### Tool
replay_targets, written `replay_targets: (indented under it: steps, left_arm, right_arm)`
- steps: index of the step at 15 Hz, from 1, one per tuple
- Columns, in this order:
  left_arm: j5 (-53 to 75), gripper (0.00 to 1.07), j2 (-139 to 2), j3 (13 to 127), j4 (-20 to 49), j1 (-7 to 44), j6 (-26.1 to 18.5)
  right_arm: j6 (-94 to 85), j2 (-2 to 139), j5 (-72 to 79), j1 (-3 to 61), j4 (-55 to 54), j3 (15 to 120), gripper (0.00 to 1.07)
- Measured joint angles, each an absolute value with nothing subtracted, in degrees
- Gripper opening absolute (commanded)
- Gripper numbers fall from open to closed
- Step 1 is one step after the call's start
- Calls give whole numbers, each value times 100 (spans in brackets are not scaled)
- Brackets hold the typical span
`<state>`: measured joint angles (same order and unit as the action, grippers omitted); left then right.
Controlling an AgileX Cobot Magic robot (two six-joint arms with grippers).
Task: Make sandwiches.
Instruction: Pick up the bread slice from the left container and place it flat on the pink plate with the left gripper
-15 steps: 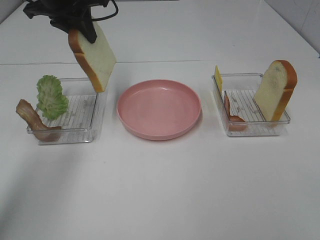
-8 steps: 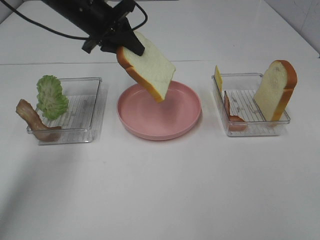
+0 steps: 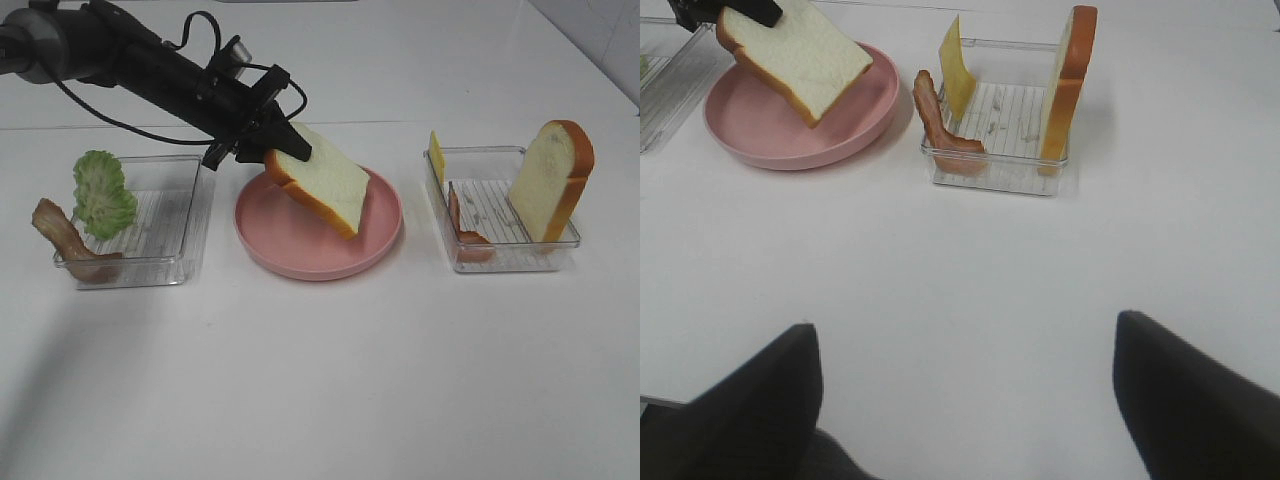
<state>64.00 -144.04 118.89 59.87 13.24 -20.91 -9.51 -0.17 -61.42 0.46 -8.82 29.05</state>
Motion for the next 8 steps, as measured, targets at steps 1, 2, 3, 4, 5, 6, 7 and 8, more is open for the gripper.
replay_targets:
  steps: [1,2,3,4,5,6,7,8]
  left_arm:
    - [6388,1,-14450,11889,5993,1364,-2091]
    - [6343,4,-14496,11889,5999,1432,-2057]
    - [6274,9,-14524,11889,6028,1478,-2045]
    - [6251,14,-14536,11889,6039,1501,-2045]
    - [6234,19,-14565,11889,6050,1547,-2028]
    - [6154,26,-14593,11889,6068,1564,-2023]
    - [6056,29,-14605,11889,6068,1581,-2023]
    - [5953,42,-14605,11889,6068,1581,-2023]
  right_arm:
    - [-951,-17,-6142,46,-882,2905,77]
    - [-951,-17,-6142,46,-882,2905,77]
    - [-951,-17,-6142,46,-882,2905,77]
    - [-951,-17,-6142,46,-882,2905,77]
    - [-951,-17,-6142,46,-882,2905,77]
    - [-951,-17,-6142,46,-882,2905,77]
    - [-951,-17,-6142,46,-882,2905,77]
    - [-951,-17,-6142,46,-882,2905,77]
